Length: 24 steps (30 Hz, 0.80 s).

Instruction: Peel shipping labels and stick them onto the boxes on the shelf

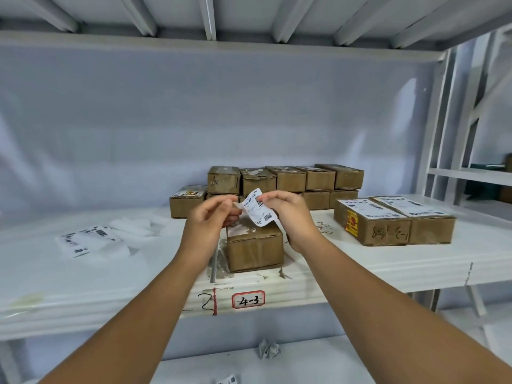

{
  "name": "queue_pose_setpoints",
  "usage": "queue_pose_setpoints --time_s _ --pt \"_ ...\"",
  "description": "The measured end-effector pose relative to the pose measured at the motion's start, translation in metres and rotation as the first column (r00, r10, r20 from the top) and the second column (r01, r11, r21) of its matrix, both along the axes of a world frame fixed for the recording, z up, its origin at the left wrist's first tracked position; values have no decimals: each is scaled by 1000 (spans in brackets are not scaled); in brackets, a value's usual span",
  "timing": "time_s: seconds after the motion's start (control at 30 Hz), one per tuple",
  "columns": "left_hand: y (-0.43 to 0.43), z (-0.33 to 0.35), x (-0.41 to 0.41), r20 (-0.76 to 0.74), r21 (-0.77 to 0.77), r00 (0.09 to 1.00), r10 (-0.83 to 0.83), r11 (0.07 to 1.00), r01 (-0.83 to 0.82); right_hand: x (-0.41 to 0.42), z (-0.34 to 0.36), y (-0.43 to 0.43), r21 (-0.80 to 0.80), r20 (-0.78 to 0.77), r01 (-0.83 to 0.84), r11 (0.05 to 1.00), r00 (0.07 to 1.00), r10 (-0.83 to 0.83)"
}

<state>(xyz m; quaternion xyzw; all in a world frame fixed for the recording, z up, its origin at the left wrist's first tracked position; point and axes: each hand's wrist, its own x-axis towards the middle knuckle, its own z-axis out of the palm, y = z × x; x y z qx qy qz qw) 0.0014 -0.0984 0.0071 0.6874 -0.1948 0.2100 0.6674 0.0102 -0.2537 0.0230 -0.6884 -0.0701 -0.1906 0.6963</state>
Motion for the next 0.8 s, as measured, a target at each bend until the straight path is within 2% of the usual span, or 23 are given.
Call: queue_pose_setpoints --time_s 0.17,0.27,0.53,0.67,0.8 --pt "0 -4 2 54 16 998 19 1000 -19 1 -11 2 174 35 -29 984 999 23" --pt "0 -5 1 84 34 996 14 999 -17 -2 -11 3 96 68 -29 995 997 23" --pt "0 -8 -5 157 86 987 -21 996 7 -9 -14 1 67 88 -23 998 996 17" --pt "2 -10 -6 134 102 990 -38 994 25 -9 -14 1 85 86 -15 996 996 8" --pt "1 -10 -8 87 49 996 -12 999 8 -10 -14 2 99 76 -18 995 997 10"
